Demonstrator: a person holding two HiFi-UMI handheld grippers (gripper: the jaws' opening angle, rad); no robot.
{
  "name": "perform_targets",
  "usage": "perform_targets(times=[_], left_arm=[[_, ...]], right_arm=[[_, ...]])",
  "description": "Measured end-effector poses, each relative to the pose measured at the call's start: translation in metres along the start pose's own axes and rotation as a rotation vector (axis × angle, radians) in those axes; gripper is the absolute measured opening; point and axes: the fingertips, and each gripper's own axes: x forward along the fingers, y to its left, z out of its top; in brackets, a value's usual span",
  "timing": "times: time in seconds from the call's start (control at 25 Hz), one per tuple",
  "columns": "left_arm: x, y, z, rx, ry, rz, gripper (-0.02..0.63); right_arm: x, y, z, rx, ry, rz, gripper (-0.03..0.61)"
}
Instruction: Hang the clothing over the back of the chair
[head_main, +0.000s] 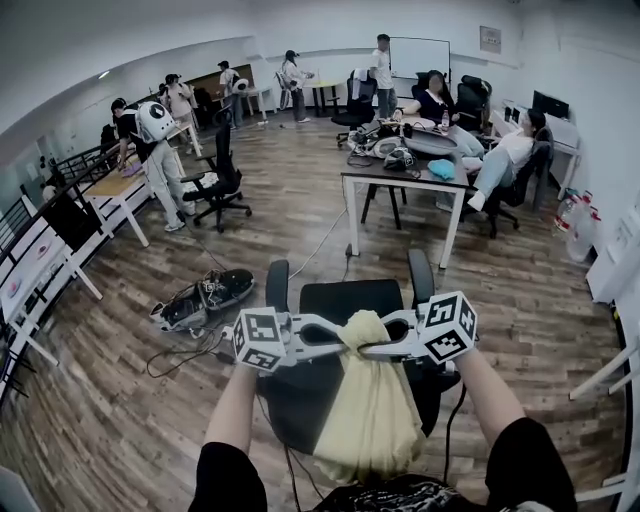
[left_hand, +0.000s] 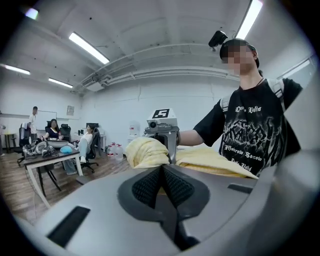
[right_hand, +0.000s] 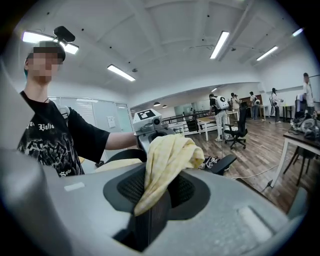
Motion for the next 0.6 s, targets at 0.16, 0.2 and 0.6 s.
perform_targets(times=[0.16, 0.2, 0.6], left_arm=[[0.002, 0.001, -0.008, -0.012, 0.015, -0.036, 0.011], [0.003, 0.002, -0.012, -0.016, 0.032, -0.042, 0.011], [0.006, -0.002, -0.047, -0.136, 0.071, -0.149, 0.011]], right_arm=[[0.002, -0.003, -0.007, 0.015, -0.009, 0.051, 0.107], [0.003, -0.004, -0.01, 0.019, 0.001, 0.059, 0.107], [0.017, -0.007, -0.038, 0.072, 0.078, 0.151, 0.112]])
